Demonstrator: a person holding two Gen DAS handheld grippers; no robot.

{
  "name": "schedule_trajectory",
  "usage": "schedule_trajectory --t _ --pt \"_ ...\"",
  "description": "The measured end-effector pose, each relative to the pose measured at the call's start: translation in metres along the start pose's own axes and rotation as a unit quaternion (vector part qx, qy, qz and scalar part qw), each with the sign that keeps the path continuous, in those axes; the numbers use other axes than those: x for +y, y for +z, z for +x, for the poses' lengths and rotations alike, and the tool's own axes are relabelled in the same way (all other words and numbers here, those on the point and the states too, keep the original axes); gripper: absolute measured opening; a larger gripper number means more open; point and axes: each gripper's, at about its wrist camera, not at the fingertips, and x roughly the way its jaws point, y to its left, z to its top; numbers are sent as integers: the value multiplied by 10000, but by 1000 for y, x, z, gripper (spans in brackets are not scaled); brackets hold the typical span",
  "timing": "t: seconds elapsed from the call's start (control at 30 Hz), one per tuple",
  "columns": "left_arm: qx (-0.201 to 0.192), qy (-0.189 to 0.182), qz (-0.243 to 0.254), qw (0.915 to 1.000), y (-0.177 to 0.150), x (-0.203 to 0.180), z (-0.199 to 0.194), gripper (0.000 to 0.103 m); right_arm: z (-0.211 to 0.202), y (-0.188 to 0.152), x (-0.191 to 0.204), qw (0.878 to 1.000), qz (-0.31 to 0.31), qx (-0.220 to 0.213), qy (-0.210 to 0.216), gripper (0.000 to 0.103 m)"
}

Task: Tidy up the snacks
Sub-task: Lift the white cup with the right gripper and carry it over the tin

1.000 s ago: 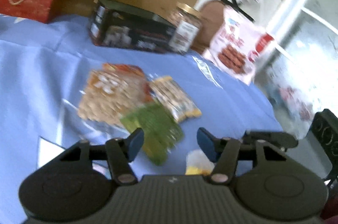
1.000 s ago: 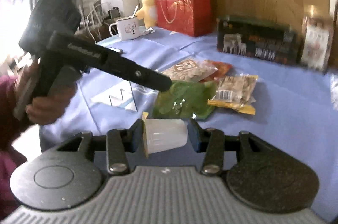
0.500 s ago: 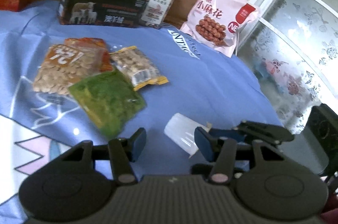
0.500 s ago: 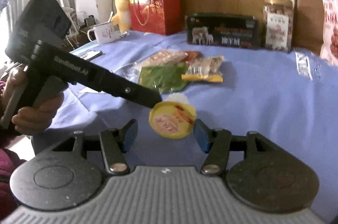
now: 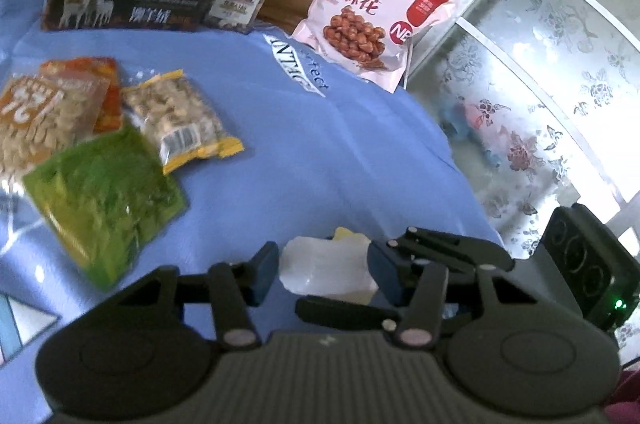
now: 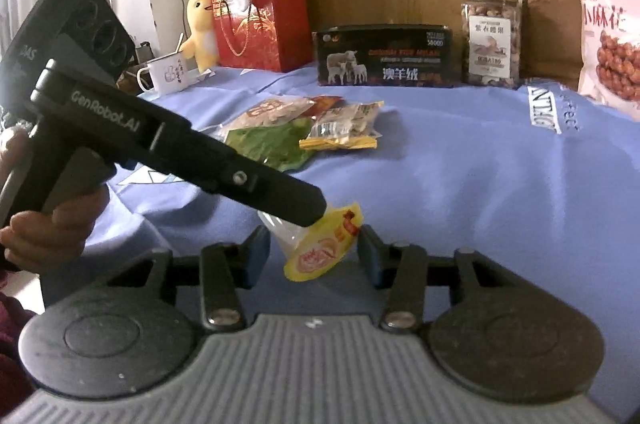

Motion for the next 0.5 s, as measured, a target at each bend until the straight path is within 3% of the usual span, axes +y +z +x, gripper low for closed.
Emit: schedule_trajectory --t 0.17,0.5 --pt "-190 140 152 9996 23 -3 -7 50 5 20 -5 9997 -201 -98 6 50" --pt "-839 675 147 9941 118 14 -12 50 56 100 -34 9970 -518 -572 31 51"
